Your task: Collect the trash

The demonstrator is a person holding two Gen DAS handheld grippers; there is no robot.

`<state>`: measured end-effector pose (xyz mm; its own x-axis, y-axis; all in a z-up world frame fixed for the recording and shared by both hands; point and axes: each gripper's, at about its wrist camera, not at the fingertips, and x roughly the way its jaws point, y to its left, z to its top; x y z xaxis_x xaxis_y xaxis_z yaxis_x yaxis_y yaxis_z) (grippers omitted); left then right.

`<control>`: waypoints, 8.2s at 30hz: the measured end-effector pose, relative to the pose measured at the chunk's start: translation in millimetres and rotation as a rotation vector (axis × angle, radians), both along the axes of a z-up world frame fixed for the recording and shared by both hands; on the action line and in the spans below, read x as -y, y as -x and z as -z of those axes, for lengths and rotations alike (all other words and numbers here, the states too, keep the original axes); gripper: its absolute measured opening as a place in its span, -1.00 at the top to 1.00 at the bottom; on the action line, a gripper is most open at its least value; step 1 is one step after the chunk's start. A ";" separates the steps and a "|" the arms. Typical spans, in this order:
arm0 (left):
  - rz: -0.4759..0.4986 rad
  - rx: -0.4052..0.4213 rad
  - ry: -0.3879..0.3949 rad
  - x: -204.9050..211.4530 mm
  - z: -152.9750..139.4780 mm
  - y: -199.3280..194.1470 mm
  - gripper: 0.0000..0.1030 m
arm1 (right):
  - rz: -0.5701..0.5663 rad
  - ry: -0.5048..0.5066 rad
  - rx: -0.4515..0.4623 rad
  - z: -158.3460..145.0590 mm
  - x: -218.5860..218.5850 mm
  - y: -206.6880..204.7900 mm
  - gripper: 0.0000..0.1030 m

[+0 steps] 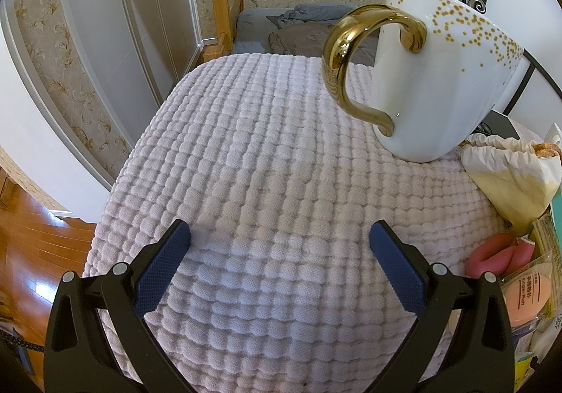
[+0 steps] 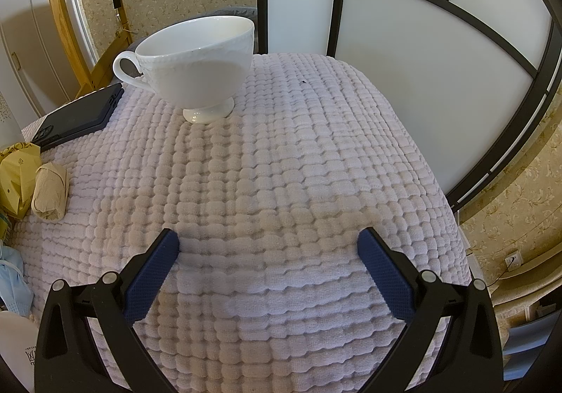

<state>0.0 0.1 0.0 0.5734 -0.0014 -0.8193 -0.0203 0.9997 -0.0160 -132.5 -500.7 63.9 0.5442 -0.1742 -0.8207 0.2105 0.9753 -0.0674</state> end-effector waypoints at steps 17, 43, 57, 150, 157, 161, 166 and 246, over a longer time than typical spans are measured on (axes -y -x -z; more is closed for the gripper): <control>0.000 0.000 0.000 0.0 0.0 0.0 -0.98 | 0.000 0.000 0.000 0.5 -0.2 -0.3 -0.93; 0.000 0.000 0.000 0.0 0.0 0.0 -0.98 | 0.009 0.001 0.001 -0.2 1.1 -0.5 -0.93; 0.137 0.041 0.127 11.7 -44.6 93.6 -0.97 | -0.117 -0.167 0.149 -78.9 -45.8 55.8 -0.93; 0.427 0.016 0.029 126.0 -29.5 228.7 -0.05 | -0.416 -0.298 0.011 -46.9 -138.1 171.7 0.46; 0.426 0.015 0.035 118.8 -33.9 241.3 -0.05 | -0.438 -0.321 0.017 -50.7 -139.0 182.5 0.58; 0.446 0.016 0.032 118.5 -38.6 249.8 -0.05 | -0.461 -0.303 0.012 -53.0 -143.7 192.1 0.59; 0.472 0.012 0.029 117.8 -42.4 262.0 -0.05 | -0.475 -0.299 -0.006 -52.9 -146.2 205.7 0.59; 0.592 -0.238 -0.066 145.3 61.4 318.2 -0.05 | -0.453 -0.236 -0.303 81.7 -207.0 229.4 0.59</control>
<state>-318.3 -145.2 -61.3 0.2932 -0.2069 -0.9334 0.5403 0.8413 -0.0168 -361.9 -293.8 -17.8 0.2571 0.2269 -0.9394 -0.2254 0.9593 0.1700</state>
